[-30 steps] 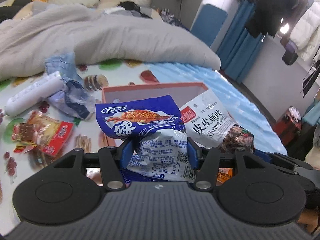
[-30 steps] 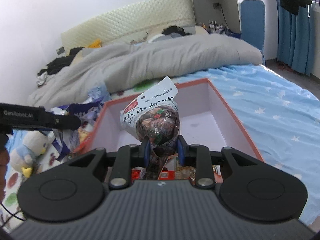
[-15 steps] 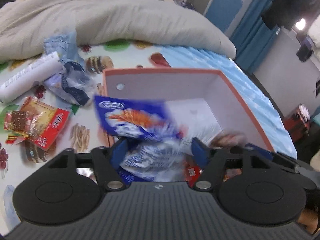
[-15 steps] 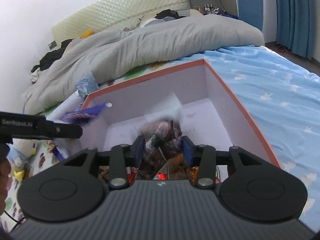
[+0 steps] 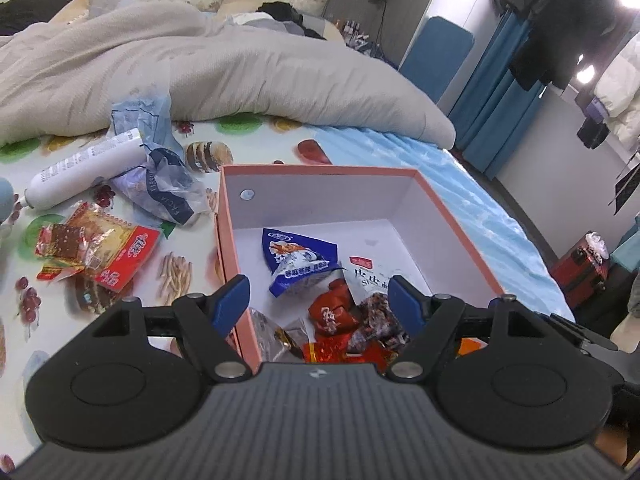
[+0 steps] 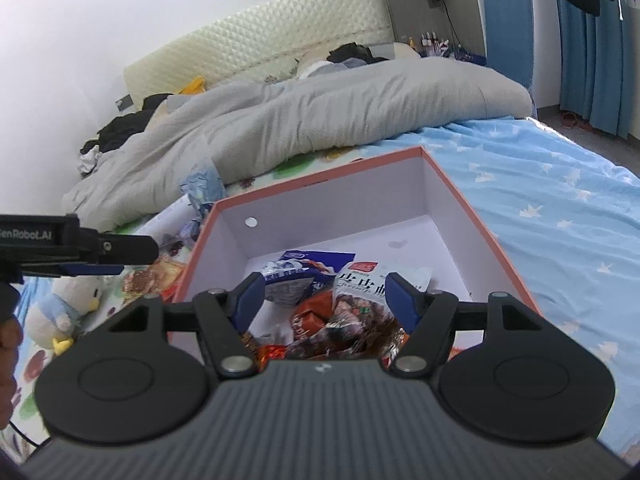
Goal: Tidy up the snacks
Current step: 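Move both tools back from the box toward the snack pile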
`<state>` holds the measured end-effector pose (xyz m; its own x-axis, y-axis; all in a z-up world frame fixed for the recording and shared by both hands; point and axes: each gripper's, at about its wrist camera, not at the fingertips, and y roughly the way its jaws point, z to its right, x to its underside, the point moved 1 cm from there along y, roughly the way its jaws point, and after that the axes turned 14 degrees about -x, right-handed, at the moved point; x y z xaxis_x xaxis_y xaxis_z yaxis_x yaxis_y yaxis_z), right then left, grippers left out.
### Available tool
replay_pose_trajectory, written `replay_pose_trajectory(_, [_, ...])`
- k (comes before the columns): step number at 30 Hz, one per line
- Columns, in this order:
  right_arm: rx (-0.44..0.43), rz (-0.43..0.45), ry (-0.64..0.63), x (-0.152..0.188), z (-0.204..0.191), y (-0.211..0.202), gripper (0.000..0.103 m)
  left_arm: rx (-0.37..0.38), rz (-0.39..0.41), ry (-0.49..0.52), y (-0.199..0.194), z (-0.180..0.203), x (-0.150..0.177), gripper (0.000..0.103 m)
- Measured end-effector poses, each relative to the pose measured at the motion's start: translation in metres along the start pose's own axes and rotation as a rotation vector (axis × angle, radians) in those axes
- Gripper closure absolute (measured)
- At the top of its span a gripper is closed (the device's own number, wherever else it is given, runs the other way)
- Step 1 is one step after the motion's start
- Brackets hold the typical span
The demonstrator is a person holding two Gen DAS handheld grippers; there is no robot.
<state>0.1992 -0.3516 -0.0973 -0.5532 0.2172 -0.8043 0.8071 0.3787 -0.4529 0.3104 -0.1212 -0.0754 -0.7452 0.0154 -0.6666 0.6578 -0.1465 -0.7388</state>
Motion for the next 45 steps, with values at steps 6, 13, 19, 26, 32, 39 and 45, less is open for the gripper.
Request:
replay_pose_trajectory(6, [-0.008,0.036,-0.018,0.008,-0.024,-0.023,0.034,-0.004,0.033,-0.024,-0.039,-0.011,0.013,0.023])
replay_pose_trajectory(13, [-0.039,0.065,-0.041,0.014,-0.046,-0.046,0.034,-0.004,0.085,-0.034,-0.08,-0.022,0.028,0.023])
replay_pose_trajectory(19, [-0.068,0.083,-0.07,0.021,-0.066,-0.06,0.034,-0.011,0.102,-0.04,-0.103,-0.031,0.041,0.023])
replay_pose_trajectory(26, [-0.112,0.079,-0.101,0.03,-0.089,-0.064,0.034,-0.026,0.156,-0.049,-0.13,-0.045,0.054,0.023])
replay_pose_trajectory(32, [-0.148,0.063,-0.124,0.041,-0.109,-0.06,0.034,-0.077,0.183,-0.059,-0.145,-0.064,0.068,0.023])
replay_pose_trajectory(39, [-0.189,0.038,-0.153,0.054,-0.134,-0.053,0.034,-0.098,0.179,-0.103,-0.16,-0.093,0.087,0.023])
replay_pose_trajectory(45, [-0.234,-0.005,-0.151,0.074,-0.155,-0.051,0.034,-0.113,0.161,-0.138,-0.171,-0.114,0.109,0.022])
